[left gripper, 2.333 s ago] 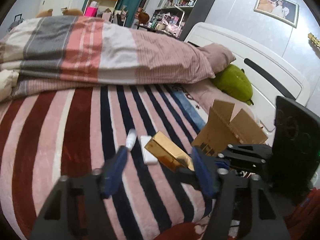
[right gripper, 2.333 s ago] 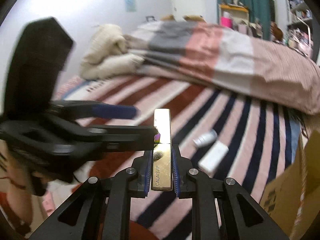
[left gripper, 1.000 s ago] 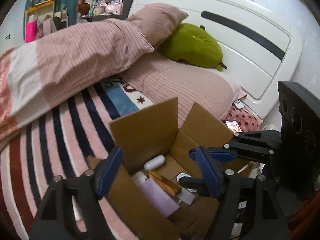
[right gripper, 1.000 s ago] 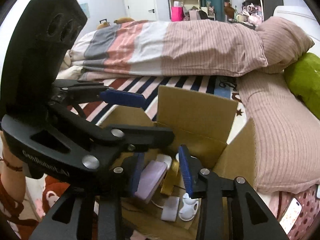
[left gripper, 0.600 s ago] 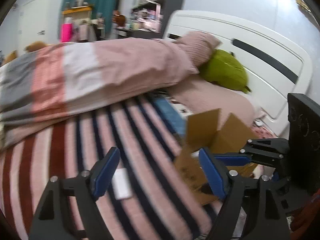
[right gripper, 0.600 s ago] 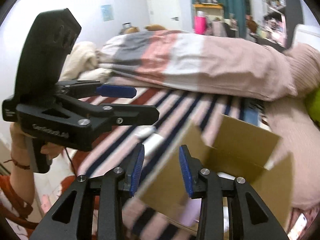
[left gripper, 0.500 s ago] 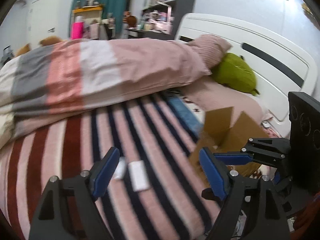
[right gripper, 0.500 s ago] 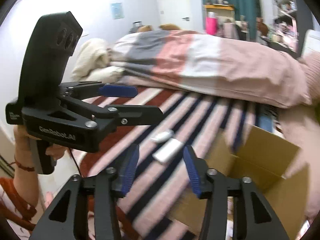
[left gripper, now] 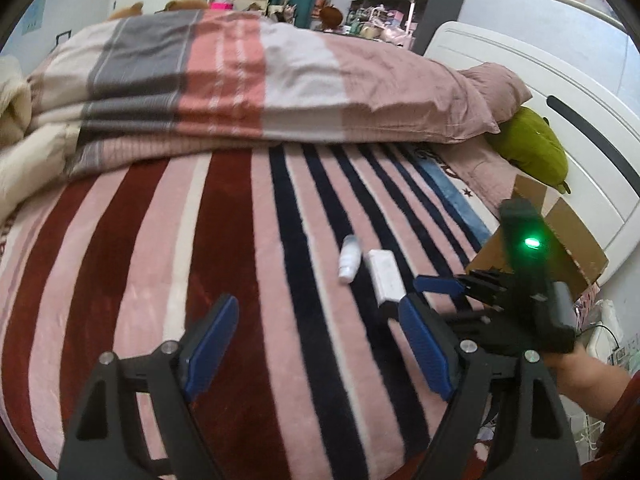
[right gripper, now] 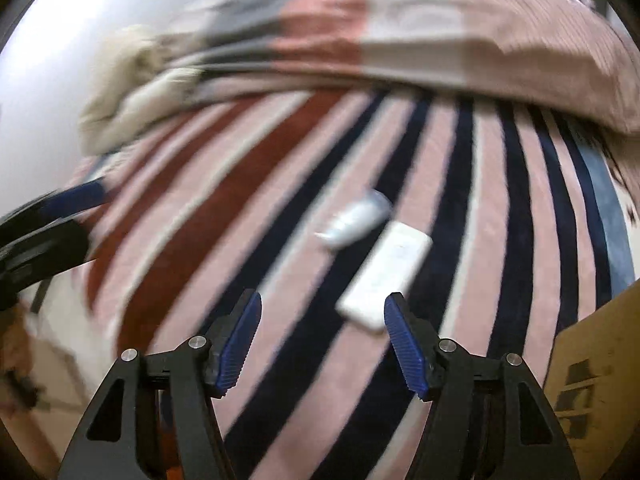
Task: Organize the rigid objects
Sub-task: 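Reach the right gripper to the white USB stick and grasp it, then carry the USB stick into the cardboard box and release it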
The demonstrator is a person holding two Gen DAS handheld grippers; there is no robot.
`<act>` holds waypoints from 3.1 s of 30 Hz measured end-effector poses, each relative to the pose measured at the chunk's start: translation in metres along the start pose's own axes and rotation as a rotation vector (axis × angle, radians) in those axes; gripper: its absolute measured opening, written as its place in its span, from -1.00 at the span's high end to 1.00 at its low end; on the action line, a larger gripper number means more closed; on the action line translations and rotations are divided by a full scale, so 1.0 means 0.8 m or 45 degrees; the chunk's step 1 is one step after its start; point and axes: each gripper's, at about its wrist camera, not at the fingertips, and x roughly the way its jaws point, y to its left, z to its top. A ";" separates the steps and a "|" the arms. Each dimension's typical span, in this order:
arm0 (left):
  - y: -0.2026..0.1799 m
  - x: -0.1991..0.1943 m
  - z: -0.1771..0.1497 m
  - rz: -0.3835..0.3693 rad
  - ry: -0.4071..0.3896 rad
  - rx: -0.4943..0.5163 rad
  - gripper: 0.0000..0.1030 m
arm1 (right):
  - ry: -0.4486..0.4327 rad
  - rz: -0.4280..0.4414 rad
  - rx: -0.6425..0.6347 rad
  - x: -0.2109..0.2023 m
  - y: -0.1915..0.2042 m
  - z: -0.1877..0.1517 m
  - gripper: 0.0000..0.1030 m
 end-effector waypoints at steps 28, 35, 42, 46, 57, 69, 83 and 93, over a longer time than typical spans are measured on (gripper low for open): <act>-0.031 -0.013 -0.010 -0.046 0.014 0.000 -0.55 | 0.106 -0.128 -0.120 0.029 -0.011 -0.038 0.28; -0.038 -0.024 -0.006 -0.073 0.008 0.007 -0.55 | -0.031 -0.124 -0.207 -0.005 0.010 -0.037 0.40; -0.085 -0.042 0.027 -0.229 -0.063 0.061 -0.33 | -0.250 0.097 -0.291 -0.118 0.048 -0.018 0.40; -0.125 -0.043 0.052 -0.303 -0.090 0.117 0.04 | -0.342 0.167 -0.319 -0.171 0.052 -0.013 0.40; -0.257 0.004 0.099 -0.421 -0.062 0.319 0.26 | -0.444 0.099 -0.188 -0.236 -0.050 -0.025 0.40; -0.354 0.085 0.110 -0.488 0.089 0.434 0.26 | -0.364 -0.062 -0.082 -0.250 -0.163 -0.046 0.40; -0.359 0.081 0.105 -0.390 0.055 0.469 -0.62 | -0.279 -0.152 -0.084 -0.240 -0.182 -0.062 0.06; -0.321 0.027 0.098 -0.350 -0.027 0.429 -0.68 | -0.294 -0.222 -0.090 -0.263 -0.158 -0.060 -0.34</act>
